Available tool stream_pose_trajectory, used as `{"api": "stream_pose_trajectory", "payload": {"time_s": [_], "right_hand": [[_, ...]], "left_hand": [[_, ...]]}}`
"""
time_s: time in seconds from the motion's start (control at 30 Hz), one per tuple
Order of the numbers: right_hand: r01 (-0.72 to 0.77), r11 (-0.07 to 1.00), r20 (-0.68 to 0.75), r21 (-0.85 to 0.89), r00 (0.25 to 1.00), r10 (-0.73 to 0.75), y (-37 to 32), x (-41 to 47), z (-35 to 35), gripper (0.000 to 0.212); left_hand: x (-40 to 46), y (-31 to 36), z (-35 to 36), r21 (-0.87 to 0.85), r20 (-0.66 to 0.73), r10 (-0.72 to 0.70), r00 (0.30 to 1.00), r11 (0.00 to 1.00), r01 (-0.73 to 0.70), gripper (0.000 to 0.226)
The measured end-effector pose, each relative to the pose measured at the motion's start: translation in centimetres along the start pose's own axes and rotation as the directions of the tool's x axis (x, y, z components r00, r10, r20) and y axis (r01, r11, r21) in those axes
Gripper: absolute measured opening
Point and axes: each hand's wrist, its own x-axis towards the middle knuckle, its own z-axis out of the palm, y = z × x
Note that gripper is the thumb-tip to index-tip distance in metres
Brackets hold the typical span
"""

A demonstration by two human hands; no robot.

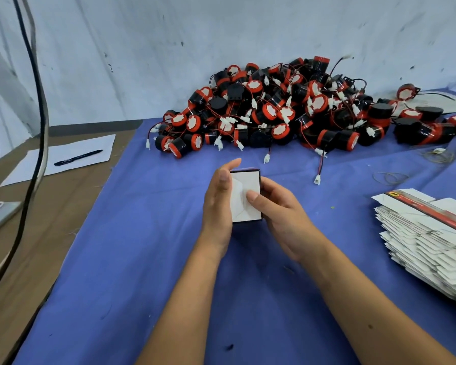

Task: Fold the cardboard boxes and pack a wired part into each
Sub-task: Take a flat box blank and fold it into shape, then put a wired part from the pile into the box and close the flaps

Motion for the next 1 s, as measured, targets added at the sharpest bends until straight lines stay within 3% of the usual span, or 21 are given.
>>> {"api": "stream_pose_trajectory", "payload": {"time_s": [0.07,0.1,0.13,0.17,0.2,0.23,0.27,0.33,0.4,0.43,0.5,0.57,0.6,0.63,0.7,0.77,0.83,0.93,1.0], "right_hand": [[0.073,0.996,-0.009,-0.048,0.997,-0.074,-0.3,0.0,0.1,0.031],[0.153,0.96,-0.054,-0.233,0.984,-0.17,-0.5,0.0,0.0,0.031],[0.214,0.826,-0.079,-0.521,0.952,-0.296,-0.4,0.1,-0.4,0.031],[0.212,0.548,-0.039,-0.809,0.911,-0.411,-0.2,0.3,-0.8,0.034],[0.175,0.236,0.049,-0.956,0.887,-0.46,-0.1,0.4,-1.0,0.036],[0.143,0.046,0.115,-0.989,0.915,-0.386,-0.1,0.4,-1.0,0.036],[0.142,-0.015,0.141,-0.99,0.951,-0.275,-0.1,0.3,-0.7,0.036],[0.218,0.031,0.211,-0.975,0.964,-0.161,0.0,0.4,-0.8,0.035],[0.332,0.174,0.281,-0.927,0.923,-0.263,-0.3,0.7,-1.1,0.032],[0.377,0.295,0.264,-0.878,0.895,-0.359,-0.4,0.9,-1.2,0.031],[0.418,0.495,0.068,-0.762,0.811,-0.581,-0.5,1.9,-1.7,0.029],[0.297,0.538,-0.193,-0.789,0.711,-0.676,-0.6,4.2,-2.5,0.026],[0.181,0.516,-0.25,-0.837,0.713,-0.655,-0.6,6.0,-3.5,0.024],[0.039,0.431,-0.247,-0.902,0.771,-0.587,-0.4,8.1,-4.9,0.021],[-0.157,0.1,-0.181,-0.982,0.929,-0.322,-0.1,12.5,-8.0,0.041],[-0.135,-0.19,-0.109,-0.972,0.984,-0.142,-0.5,16.1,-10.5,0.071],[-0.07,-0.371,-0.052,-0.926,0.997,-0.059,-1.2,19.3,-12.1,0.09],[-0.059,-0.439,-0.102,-0.897,0.992,0.075,-1.6,22.2,-13.3,0.101],[-0.066,-0.452,-0.131,-0.89,0.985,0.114,-1.7,22.5,-13.6,0.093]], "left_hand": [[0.2,-0.5,-0.1,0.111,-0.025,0.043,0.999,0.993,-0.04,0.067],[0.3,-0.7,-0.2,0.209,-0.042,0.08,0.996,0.975,-0.069,0.068],[0.5,-0.8,-0.3,0.279,-0.047,0.126,0.991,0.954,-0.108,0.066],[0.7,-1.0,-0.4,0.291,-0.058,0.134,0.989,0.95,-0.112,0.063],[0.7,-1.0,-0.4,0.245,-0.059,0.099,0.993,0.966,-0.081,0.058],[0.8,-1.3,-0.4,0.229,-0.052,0.064,0.997,0.972,-0.05,0.054],[0.9,-1.5,-0.4,0.254,-0.047,0.052,0.998,0.966,-0.038,0.05],[0.9,-2.2,-0.5,0.38,-0.075,0.067,0.995,0.924,-0.033,0.037],[1.2,-2.8,-0.7,0.397,-0.153,0.076,0.985,0.918,-0.009,0.025],[1.4,-2.9,-0.8,0.4,-0.188,0.081,0.979,0.917,0.001,0.019],[1.7,-2.9,-1.0,0.454,-0.251,0.125,0.96,0.891,0.002,0.019],[1.9,-2.9,-1.2,0.52,-0.307,0.182,0.934,0.854,0.005,0.023],[1.9,-2.9,-1.3,0.538,-0.317,0.197,0.928,0.843,0.005,0.022],[2.0,-3.0,-1.3,0.548,-0.314,0.205,0.927,0.837,0.001,0.022],[2.1,-3.2,-1.2,0.546,-0.303,0.198,0.932,0.838,-0.001,0.022],[2.2,-3.3,-1.1,0.543,-0.294,0.197,0.935,0.84,-0.006,0.021],[2.3,-3.4,-1.0,0.544,-0.287,0.215,0.933,0.839,-0.026,0.017],[2.2,-3.3,-0.9,0.552,-0.26,0.239,0.936,0.832,-0.058,0.021],[2.1,-3.2,-0.8,0.55,-0.251,0.24,0.938,0.833,-0.066,0.022]]}}
